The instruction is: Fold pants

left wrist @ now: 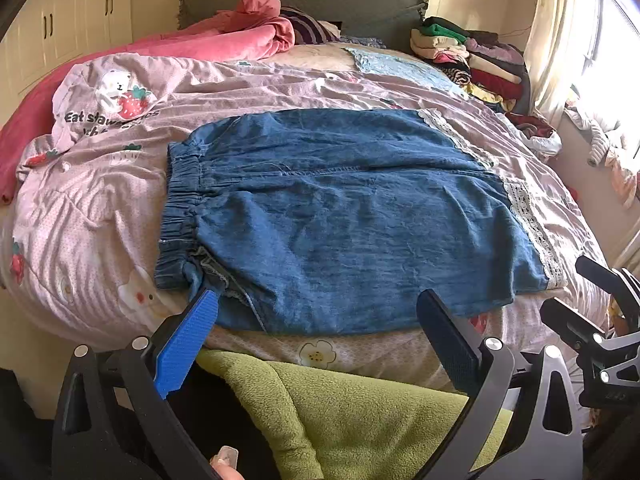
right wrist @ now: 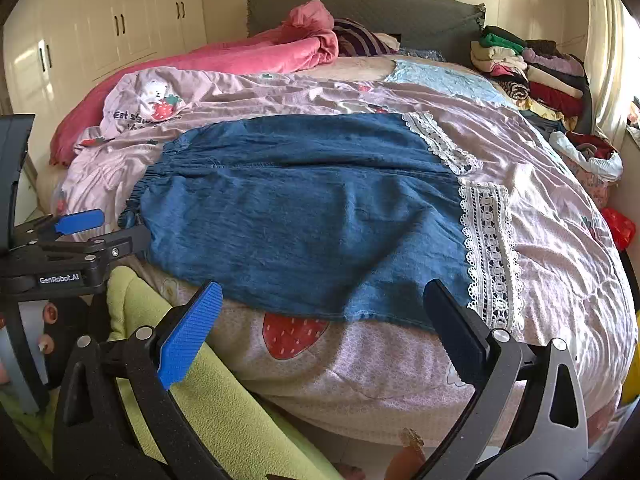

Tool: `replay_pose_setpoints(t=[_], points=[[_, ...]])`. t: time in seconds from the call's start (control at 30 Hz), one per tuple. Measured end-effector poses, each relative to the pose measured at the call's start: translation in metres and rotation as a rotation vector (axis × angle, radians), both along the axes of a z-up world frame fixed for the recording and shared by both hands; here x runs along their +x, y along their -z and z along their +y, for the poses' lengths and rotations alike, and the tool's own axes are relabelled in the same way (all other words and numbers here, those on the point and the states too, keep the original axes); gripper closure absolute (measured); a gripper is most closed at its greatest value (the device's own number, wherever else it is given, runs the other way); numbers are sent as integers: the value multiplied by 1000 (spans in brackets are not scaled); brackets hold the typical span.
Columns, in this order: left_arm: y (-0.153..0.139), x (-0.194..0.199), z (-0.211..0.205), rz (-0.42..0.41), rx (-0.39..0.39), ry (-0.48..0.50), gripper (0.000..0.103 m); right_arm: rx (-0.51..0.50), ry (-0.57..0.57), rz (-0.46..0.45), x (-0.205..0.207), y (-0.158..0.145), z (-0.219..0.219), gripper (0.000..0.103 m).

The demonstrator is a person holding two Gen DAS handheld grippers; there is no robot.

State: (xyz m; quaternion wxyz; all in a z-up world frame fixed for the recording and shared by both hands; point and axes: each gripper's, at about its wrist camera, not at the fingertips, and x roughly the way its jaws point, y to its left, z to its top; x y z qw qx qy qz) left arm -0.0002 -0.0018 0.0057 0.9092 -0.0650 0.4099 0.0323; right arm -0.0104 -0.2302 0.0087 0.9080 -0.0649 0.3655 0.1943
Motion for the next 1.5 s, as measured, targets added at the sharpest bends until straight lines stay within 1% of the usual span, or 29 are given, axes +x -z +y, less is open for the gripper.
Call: replay_pose_setpoints(t=[1.5], points=[[-8, -2, 3, -15, 0, 1, 4, -3, -1, 2, 1, 1, 1, 8]])
